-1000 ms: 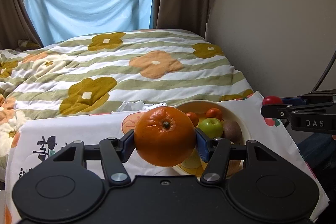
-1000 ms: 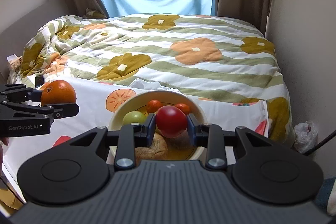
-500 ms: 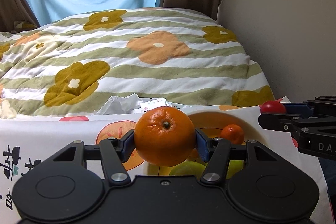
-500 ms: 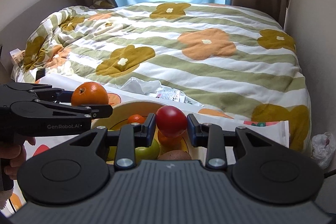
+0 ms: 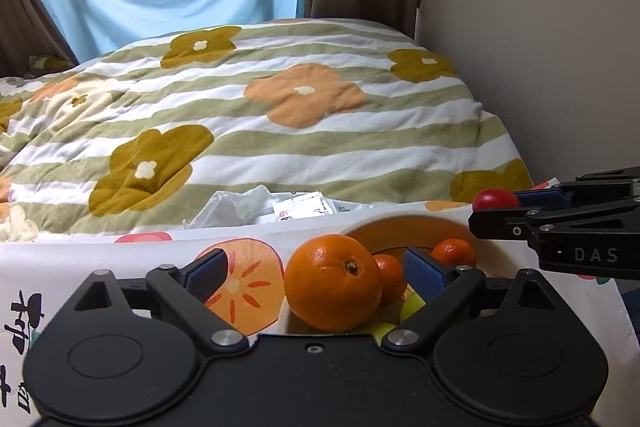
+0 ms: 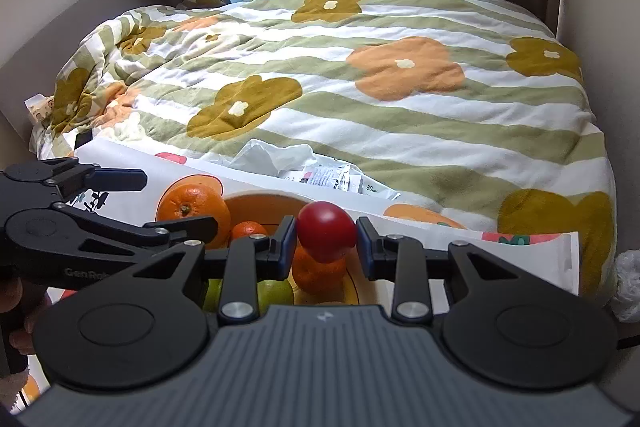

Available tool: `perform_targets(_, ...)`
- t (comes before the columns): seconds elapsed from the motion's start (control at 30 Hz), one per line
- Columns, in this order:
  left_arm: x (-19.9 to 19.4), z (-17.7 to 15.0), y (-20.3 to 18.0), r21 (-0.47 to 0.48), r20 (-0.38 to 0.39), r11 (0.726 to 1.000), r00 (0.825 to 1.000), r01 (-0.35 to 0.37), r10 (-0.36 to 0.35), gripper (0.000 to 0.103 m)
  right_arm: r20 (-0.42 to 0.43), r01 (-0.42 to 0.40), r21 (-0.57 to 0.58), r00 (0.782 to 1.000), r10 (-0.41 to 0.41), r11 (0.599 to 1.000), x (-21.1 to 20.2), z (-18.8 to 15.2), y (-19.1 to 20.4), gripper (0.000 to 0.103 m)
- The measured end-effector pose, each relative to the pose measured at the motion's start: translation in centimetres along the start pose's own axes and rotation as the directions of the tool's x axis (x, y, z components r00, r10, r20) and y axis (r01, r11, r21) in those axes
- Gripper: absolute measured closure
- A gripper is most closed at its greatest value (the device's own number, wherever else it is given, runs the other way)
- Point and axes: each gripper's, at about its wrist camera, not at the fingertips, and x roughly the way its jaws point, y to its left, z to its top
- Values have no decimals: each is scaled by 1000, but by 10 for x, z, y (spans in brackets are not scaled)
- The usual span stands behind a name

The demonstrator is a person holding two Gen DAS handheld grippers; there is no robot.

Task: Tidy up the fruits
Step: 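Open both tools in the bowl to release the orange and tomato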

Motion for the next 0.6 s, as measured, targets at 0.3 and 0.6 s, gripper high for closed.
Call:
perform_targets(0.3,-24,-10,17,-36,22,999,999,-27,28,7,1,-36,-29,999,36,999,10,8,10,56)
perform_targets(0.6,-38,-28,23,-76,8,995,998,-61,61,7,9,-107,-68,994,108,992,34,6,10,56)
